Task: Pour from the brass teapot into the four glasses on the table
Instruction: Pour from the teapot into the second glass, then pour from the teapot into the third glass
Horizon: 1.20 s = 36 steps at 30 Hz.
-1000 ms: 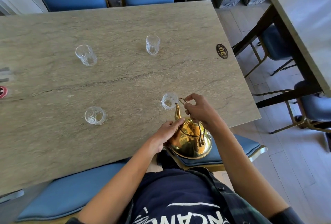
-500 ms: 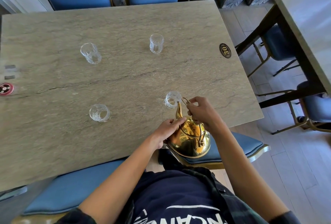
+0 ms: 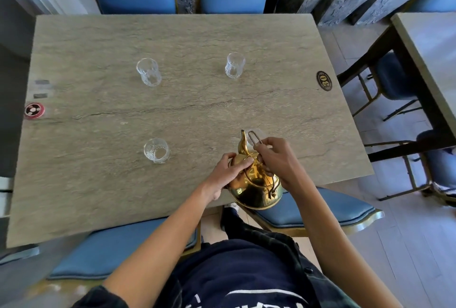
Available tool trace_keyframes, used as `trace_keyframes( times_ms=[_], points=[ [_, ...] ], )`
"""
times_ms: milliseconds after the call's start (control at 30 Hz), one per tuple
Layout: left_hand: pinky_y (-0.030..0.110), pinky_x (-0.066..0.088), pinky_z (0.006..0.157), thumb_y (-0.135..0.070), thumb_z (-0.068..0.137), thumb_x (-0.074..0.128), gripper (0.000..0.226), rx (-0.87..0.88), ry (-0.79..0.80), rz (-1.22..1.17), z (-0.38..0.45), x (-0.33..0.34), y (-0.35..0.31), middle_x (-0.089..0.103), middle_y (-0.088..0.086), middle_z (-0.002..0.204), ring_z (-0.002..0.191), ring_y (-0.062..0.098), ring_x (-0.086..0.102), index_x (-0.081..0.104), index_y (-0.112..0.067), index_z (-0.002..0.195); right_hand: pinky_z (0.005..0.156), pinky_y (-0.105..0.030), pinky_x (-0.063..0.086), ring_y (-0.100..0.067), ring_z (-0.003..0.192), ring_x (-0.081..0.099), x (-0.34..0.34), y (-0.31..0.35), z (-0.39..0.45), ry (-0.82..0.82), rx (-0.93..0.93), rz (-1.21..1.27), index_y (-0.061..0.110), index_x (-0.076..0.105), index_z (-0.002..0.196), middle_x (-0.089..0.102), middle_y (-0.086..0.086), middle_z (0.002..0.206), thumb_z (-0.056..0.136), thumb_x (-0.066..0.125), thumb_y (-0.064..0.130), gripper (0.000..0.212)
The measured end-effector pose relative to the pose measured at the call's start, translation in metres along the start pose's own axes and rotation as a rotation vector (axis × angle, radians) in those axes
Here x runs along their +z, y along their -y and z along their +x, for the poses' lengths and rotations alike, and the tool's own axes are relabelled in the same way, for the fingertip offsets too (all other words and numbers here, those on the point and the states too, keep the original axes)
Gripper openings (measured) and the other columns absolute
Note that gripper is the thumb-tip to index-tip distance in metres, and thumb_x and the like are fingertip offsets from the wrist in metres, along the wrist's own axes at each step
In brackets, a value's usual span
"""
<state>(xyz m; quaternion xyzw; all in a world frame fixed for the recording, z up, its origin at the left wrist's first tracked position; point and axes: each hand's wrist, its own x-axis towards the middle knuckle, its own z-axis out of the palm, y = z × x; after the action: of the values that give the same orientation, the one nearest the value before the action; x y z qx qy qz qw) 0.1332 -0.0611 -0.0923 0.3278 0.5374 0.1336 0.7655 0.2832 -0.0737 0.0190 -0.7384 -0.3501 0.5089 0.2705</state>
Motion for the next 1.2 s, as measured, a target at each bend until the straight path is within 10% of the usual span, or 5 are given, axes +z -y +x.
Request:
trace_keyframes(
  times_ms=[567,833,1200],
  points=[
    [0.049,0.052,0.11,-0.078,0.043,0.09,0.121,0.199,-0.255,-0.158,-0.037,-0.136,-0.062,0.065,0.0,0.137,0.124,0.023,0.065,0.047,-0.034,0.147,0.06,-0.038,0.046,-0.018,0.064,0.059,0.11,0.123,0.034,0.187,-0.304,-0.269,0.015,0.07,0.096,0.067,-0.004,0.072,0.097,0.053,0.034,0.026],
    [0.032,0.057,0.079,-0.06,0.072,0.086,0.087,0.236,-0.349,-0.273,-0.016,-0.171,-0.107,0.068,0.001,0.129,0.109,0.017,0.071,0.048,-0.028,0.143,0.046,-0.032,0.041,-0.016,0.047,0.049,0.14,0.184,0.077,0.253,-0.331,-0.193,-0.001,0.069,0.096,0.058,-0.005,0.06,0.098,0.053,0.008,0.019],
    [0.033,0.061,0.074,-0.083,0.068,0.073,0.086,0.101,-0.418,-0.299,0.022,-0.207,-0.145,0.075,0.001,0.12,0.102,0.019,0.074,0.062,-0.028,0.133,0.055,-0.036,0.045,-0.027,0.054,0.055,0.187,0.23,0.171,0.218,-0.357,-0.357,-0.007,0.071,0.076,0.07,-0.036,0.081,0.09,0.055,0.004,0.024]
  ],
)
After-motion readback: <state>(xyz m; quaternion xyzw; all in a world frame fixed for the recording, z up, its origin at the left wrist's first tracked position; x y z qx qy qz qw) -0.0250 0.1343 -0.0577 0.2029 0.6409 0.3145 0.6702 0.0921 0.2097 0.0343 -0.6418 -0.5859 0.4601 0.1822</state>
